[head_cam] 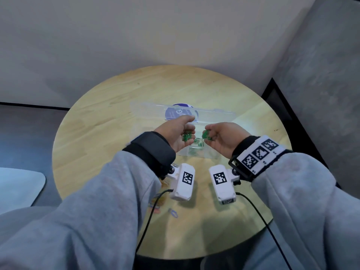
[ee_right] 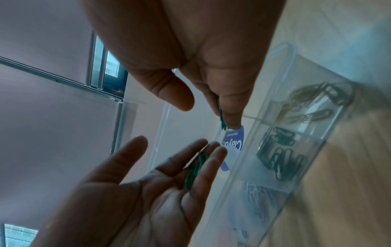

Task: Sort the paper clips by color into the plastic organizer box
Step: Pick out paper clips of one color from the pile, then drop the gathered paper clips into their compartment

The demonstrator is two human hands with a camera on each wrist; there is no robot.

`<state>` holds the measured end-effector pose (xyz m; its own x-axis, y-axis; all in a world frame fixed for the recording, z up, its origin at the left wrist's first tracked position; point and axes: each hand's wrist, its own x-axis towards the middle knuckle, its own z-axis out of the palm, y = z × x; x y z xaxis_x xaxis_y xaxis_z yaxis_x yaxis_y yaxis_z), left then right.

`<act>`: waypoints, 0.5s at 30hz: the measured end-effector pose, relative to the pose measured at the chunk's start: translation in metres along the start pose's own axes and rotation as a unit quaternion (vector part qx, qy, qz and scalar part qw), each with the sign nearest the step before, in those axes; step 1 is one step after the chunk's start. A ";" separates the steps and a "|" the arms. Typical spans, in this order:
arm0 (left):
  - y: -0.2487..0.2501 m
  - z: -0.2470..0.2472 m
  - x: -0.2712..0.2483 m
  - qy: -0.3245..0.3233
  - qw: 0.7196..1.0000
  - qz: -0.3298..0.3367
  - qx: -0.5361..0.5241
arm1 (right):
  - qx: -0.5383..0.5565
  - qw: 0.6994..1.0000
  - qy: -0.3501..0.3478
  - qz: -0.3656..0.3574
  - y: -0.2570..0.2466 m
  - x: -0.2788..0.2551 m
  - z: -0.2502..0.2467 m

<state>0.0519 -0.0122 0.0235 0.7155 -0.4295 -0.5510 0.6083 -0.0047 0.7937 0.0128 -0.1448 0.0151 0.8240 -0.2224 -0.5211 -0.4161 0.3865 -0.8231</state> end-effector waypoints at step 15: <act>-0.003 -0.015 -0.003 0.029 0.995 0.054 0.083 | -0.153 0.986 -0.032 -0.058 0.000 -0.009 -0.013</act>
<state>0.0527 0.0023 0.0189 0.7950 -0.3822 -0.4710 0.4655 -0.1133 0.8777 0.0004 -0.1547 0.0170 0.8915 -0.1885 -0.4120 -0.4059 0.0720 -0.9111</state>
